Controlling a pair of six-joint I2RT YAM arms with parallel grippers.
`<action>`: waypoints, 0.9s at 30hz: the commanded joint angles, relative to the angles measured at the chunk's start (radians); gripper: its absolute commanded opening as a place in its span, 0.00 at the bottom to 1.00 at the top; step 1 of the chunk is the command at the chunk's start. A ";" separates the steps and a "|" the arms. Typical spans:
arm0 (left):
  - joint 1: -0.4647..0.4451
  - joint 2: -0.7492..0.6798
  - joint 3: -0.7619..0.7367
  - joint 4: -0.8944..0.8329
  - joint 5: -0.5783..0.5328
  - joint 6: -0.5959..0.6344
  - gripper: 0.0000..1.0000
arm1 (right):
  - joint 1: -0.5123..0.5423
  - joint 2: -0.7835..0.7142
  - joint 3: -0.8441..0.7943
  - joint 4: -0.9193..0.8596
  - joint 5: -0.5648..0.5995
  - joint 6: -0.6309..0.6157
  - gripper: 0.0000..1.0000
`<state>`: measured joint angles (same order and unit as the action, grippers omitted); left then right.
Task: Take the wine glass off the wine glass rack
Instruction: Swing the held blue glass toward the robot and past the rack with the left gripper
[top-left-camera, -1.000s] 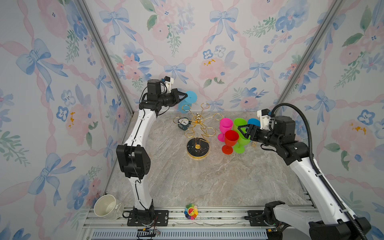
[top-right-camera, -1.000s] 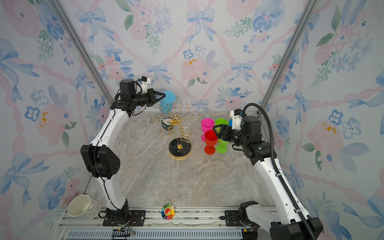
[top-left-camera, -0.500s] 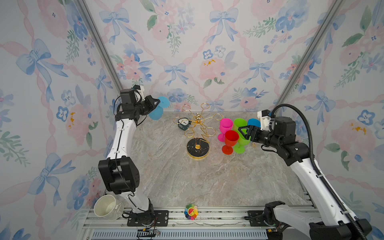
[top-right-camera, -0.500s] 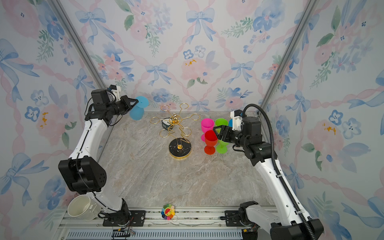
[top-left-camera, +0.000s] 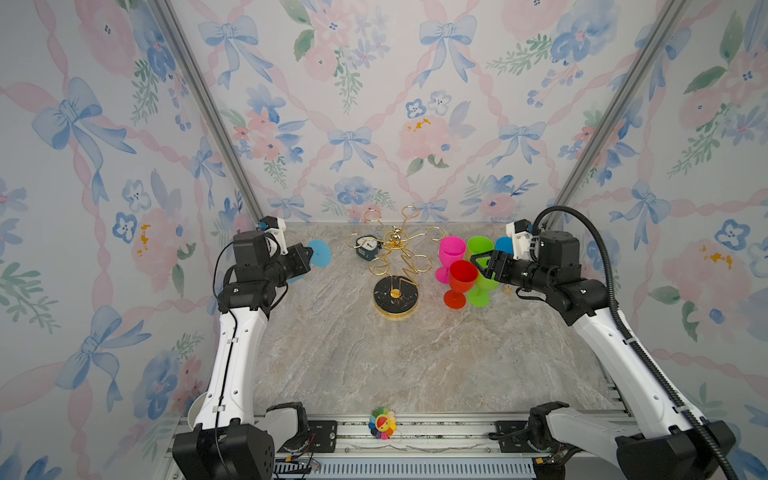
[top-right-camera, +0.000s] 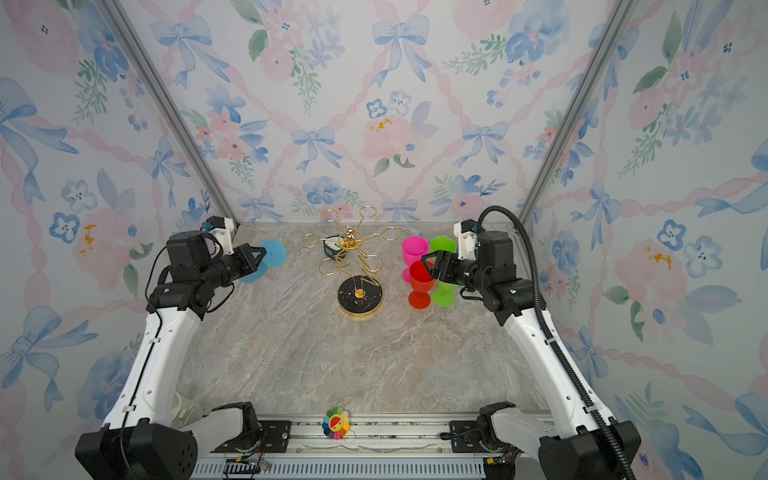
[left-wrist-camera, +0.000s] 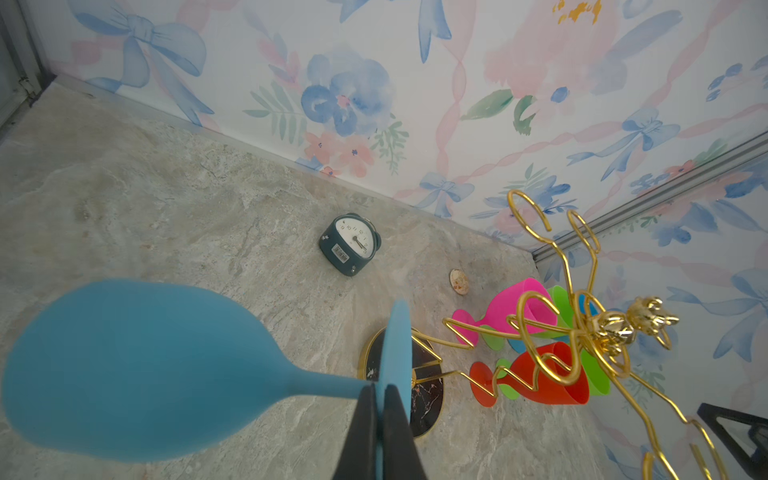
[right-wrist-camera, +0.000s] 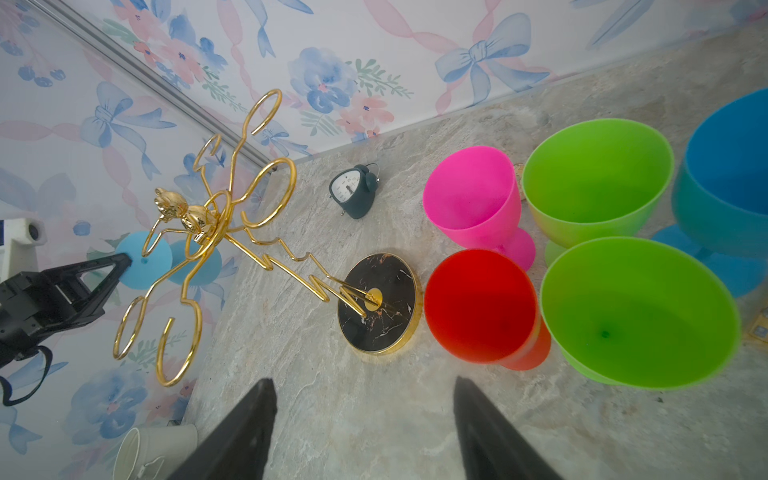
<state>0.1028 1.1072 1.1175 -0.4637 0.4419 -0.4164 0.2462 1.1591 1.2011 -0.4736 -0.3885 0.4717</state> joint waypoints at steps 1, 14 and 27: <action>-0.072 -0.071 -0.069 -0.111 0.002 0.077 0.00 | 0.011 0.026 0.049 -0.001 -0.004 -0.007 0.70; -0.359 -0.271 -0.174 -0.194 0.363 0.139 0.00 | 0.010 0.068 0.109 -0.077 -0.005 -0.020 0.70; -0.825 -0.189 -0.088 -0.183 0.329 0.123 0.00 | 0.003 0.062 0.108 -0.224 0.013 -0.025 0.70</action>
<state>-0.6579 0.8890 0.9810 -0.6540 0.7887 -0.3065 0.2459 1.2301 1.2854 -0.6331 -0.3843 0.4603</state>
